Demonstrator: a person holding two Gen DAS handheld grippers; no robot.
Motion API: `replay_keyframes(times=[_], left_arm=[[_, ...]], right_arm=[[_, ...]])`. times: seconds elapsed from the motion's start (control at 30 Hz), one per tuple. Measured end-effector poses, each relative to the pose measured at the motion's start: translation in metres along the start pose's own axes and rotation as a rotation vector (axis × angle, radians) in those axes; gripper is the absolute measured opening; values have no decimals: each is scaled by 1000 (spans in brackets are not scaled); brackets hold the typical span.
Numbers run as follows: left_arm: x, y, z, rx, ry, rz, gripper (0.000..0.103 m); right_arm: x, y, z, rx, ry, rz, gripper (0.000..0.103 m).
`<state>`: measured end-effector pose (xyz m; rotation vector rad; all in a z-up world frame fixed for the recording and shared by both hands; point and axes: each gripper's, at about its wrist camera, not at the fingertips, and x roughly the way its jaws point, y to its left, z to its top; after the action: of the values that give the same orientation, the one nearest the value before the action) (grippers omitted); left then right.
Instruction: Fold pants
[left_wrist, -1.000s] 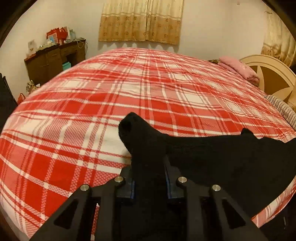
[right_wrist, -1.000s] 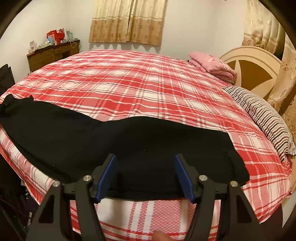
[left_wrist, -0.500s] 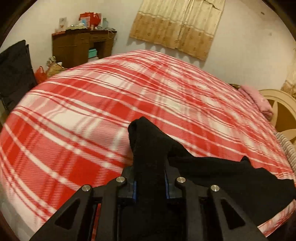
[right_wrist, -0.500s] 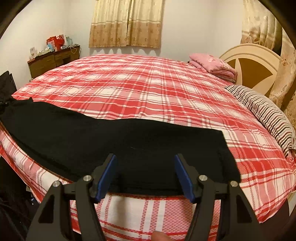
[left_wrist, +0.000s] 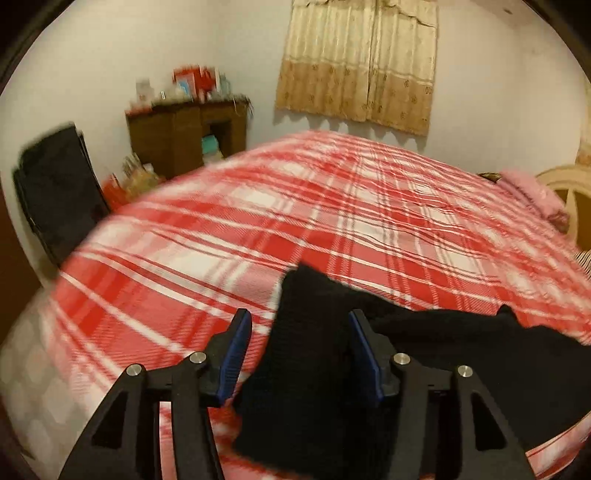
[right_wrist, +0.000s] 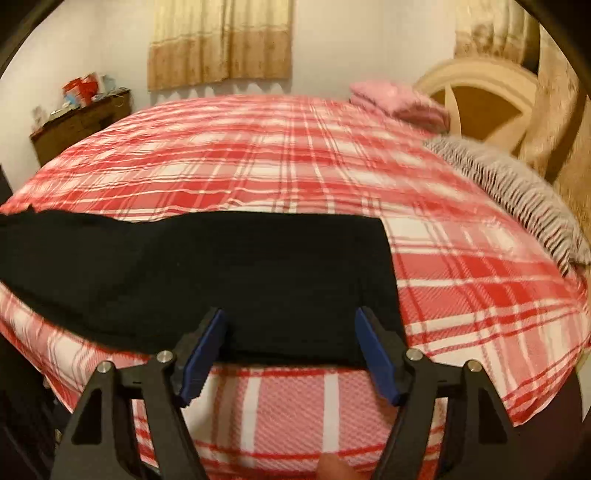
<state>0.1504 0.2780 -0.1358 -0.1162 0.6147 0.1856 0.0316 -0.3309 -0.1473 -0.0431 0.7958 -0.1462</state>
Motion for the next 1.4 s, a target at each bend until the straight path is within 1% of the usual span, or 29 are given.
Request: replay_keyframes(times=[0.03, 0.07, 0.1, 0.13, 0.2, 0.27, 0.37, 0.47, 0.53, 0.6, 0.63, 0.7, 0.73, 0.8, 0.83, 0.9, 1.03, 1.1, 1.27, 1.33, 1.4], left_arm=[[-6, -2, -2, 26, -15, 32, 60], [-8, -2, -3, 38, -21, 43, 72], [-10, -2, -5, 49, -24, 47, 76], [-13, -1, -6, 57, -28, 58, 77], [-14, -2, -7, 75, -27, 74, 77], [-14, -5, -6, 70, -27, 83, 77], [-20, -25, -10, 68, -28, 34, 77], [-21, -59, -18, 124, -26, -23, 77], [-15, -82, -25, 169, 0, -56, 77], [-4, -101, -33, 194, 33, -89, 77], [2, -107, -37, 200, 47, -93, 77], [15, -117, -45, 202, 84, -91, 77], [23, -120, -49, 198, 104, -86, 77], [30, -125, -55, 204, 115, -63, 77], [30, -127, -58, 217, 106, -52, 78], [28, -128, -59, 239, 101, -47, 78], [24, -125, -57, 224, 116, -45, 78], [20, -125, -56, 225, 106, -41, 78], [14, -131, -55, 235, 104, -56, 78], [14, -138, -59, 243, 113, -78, 78], [16, -143, -65, 254, 127, -92, 78]], right_arm=[[-3, 0, -1, -2, 0, 1, 74], [-9, -3, -1, 13, -20, 3, 74], [-13, -5, 1, 28, -40, 1, 75], [-18, -7, 2, 42, -59, -2, 75], [-26, -6, 10, 55, -95, 6, 75], [-24, 4, 19, 31, -99, 37, 75], [-16, 35, 27, -36, -97, 85, 75], [-9, 60, 24, -91, -85, 121, 73], [-3, 76, 18, -126, -61, 138, 73], [4, 88, 9, -172, -24, 128, 70], [7, 90, 7, -183, -10, 117, 67], [19, 93, -4, -214, 62, 55, 65], [22, 91, -8, -218, 76, 48, 65], [21, 91, -13, -232, 69, 36, 65], [20, 91, -13, -230, 75, 31, 65], [19, 91, -14, -228, 83, 16, 65], [17, 93, -18, -241, 80, -6, 65], [16, 92, -17, -232, 74, -1, 65], [5, 88, -10, -173, 56, 13, 65], [4, 86, -8, -171, 49, -5, 66], [2, 80, -5, -140, 38, -25, 66]])
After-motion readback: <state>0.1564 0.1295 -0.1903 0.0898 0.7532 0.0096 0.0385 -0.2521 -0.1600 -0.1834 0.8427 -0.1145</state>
